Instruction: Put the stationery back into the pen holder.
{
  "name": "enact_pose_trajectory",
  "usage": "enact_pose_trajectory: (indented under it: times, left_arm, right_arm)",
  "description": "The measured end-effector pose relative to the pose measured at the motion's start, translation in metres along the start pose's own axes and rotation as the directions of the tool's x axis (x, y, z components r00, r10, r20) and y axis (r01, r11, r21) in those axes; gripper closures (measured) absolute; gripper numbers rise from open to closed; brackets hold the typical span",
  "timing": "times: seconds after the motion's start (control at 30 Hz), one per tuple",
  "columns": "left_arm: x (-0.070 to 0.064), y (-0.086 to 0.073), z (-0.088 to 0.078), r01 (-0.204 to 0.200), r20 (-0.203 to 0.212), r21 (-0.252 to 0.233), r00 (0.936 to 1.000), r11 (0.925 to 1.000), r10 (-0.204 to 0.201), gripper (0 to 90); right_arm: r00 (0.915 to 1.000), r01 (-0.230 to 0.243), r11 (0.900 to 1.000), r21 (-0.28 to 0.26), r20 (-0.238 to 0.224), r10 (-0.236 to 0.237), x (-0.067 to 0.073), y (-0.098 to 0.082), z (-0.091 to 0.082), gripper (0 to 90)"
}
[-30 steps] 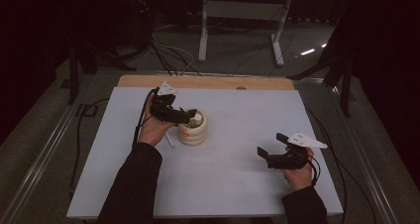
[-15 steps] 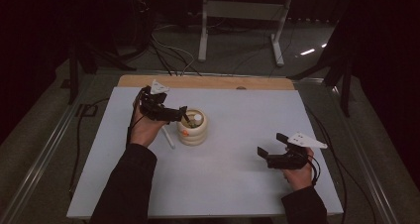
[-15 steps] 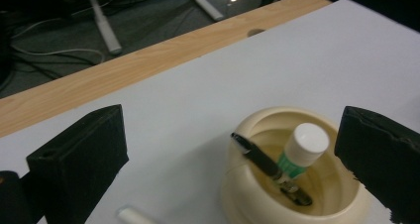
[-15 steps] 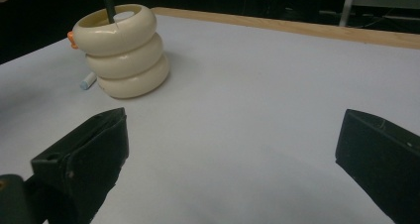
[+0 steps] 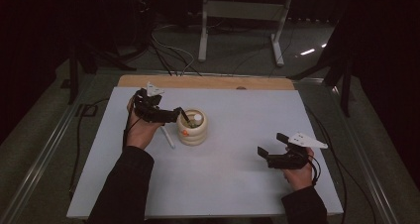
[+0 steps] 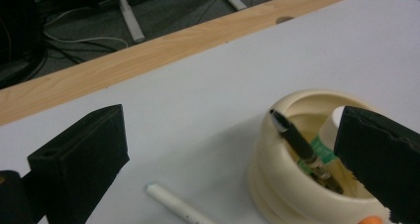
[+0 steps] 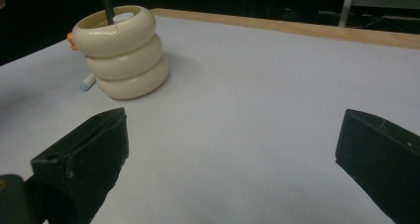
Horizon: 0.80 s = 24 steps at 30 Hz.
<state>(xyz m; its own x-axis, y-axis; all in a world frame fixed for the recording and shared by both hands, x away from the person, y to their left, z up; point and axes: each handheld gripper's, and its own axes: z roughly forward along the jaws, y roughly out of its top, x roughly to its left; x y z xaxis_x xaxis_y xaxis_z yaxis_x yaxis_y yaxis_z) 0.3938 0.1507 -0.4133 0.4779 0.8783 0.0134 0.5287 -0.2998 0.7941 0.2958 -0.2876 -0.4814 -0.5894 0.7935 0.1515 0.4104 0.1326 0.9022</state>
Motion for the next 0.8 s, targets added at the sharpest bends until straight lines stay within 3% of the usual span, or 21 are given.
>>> enact_pose_trajectory:
  times: [0.8]
  left_arm:
    - [0.009,-0.022,0.008,0.032,-0.038,0.056,0.9988,0.9979,-0.03,0.7]
  right_arm:
    - [1.0,-0.001,1.0,-0.003,0.002,0.001,0.0,0.0,0.0,0.4]
